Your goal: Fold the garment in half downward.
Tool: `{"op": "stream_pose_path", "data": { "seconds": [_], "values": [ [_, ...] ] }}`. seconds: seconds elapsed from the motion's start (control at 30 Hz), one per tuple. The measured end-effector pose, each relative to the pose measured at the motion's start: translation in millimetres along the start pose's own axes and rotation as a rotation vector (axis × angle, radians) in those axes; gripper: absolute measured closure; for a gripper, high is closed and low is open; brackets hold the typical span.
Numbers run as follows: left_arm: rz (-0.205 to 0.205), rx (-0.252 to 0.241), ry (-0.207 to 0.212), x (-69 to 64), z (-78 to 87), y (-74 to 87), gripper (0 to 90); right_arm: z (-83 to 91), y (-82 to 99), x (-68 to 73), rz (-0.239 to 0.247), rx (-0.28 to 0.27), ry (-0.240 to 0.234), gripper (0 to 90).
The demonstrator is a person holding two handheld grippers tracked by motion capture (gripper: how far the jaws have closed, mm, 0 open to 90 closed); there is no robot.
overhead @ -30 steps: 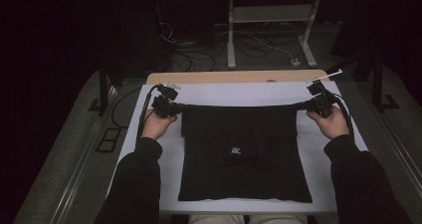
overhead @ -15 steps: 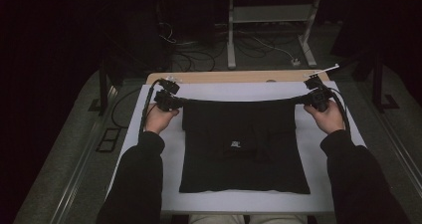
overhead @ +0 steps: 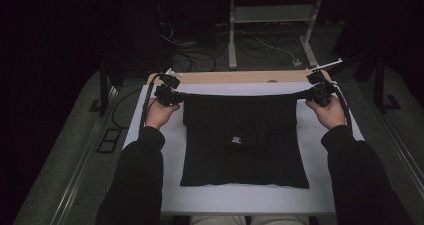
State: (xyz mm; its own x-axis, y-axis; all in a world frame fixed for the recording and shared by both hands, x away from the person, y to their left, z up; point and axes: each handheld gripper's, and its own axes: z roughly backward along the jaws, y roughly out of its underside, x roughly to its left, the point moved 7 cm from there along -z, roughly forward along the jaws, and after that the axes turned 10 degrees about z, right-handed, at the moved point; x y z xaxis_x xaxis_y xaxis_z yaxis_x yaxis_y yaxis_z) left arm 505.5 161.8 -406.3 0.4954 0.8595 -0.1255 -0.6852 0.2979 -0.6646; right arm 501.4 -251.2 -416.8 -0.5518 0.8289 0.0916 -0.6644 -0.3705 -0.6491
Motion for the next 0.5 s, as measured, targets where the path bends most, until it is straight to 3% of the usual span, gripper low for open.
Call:
{"op": "stream_pose_path", "data": {
  "seconds": [0.23,0.5],
  "values": [
    [0.006,0.004,0.003,5.5,-3.9,1.3,86.3,-8.6,-1.9,-1.5,-0.003,0.014,-0.003,85.8],
    [0.02,0.019,0.011,10.7,-23.9,5.3,86.3,-24.5,3.8,-6.2,-0.013,0.043,-0.02,85.4]
  ]
}}
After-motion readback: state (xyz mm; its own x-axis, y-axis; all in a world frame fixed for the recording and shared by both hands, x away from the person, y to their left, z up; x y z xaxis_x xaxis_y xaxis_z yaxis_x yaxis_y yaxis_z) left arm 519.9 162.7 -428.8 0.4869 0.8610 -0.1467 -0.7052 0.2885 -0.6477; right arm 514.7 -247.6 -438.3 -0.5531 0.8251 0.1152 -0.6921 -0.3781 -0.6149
